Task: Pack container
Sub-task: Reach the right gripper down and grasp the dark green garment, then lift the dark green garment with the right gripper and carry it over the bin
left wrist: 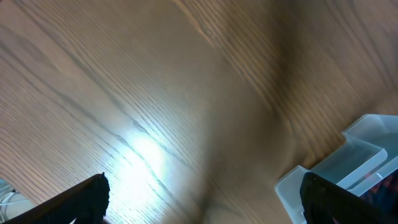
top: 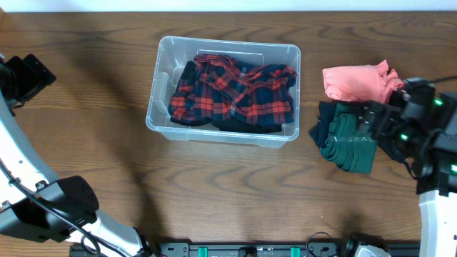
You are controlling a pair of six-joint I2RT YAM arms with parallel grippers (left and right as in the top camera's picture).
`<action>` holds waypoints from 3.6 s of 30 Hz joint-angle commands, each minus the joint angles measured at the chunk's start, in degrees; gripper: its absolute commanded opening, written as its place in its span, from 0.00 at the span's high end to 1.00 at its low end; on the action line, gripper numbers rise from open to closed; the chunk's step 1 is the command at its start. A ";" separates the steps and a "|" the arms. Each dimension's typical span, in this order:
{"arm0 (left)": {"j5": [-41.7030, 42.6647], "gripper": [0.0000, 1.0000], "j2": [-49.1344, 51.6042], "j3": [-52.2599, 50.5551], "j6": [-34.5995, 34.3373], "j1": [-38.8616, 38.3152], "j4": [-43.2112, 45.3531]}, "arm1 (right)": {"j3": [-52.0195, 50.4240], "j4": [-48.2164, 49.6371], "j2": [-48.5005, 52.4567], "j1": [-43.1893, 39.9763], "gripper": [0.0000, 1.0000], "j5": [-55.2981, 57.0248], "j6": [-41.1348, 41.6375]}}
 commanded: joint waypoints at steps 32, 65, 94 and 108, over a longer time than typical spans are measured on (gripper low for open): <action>-0.04 0.02 0.24 -0.15 -0.55 0.13 -0.13 | -13.25 12.15 31.08 -18.21 0.22 -10.25 -15.82; -0.04 0.02 0.24 -0.15 -0.55 0.13 -0.13 | 2.78 3.37 31.34 -6.69 0.99 -6.19 -15.54; -0.04 0.02 0.24 -0.15 -0.55 0.13 -0.13 | 25.90 22.14 24.35 21.18 0.99 -21.99 18.47; -0.04 0.02 0.24 -0.15 -0.55 0.13 -0.13 | 25.90 30.38 27.63 43.28 0.99 0.20 22.10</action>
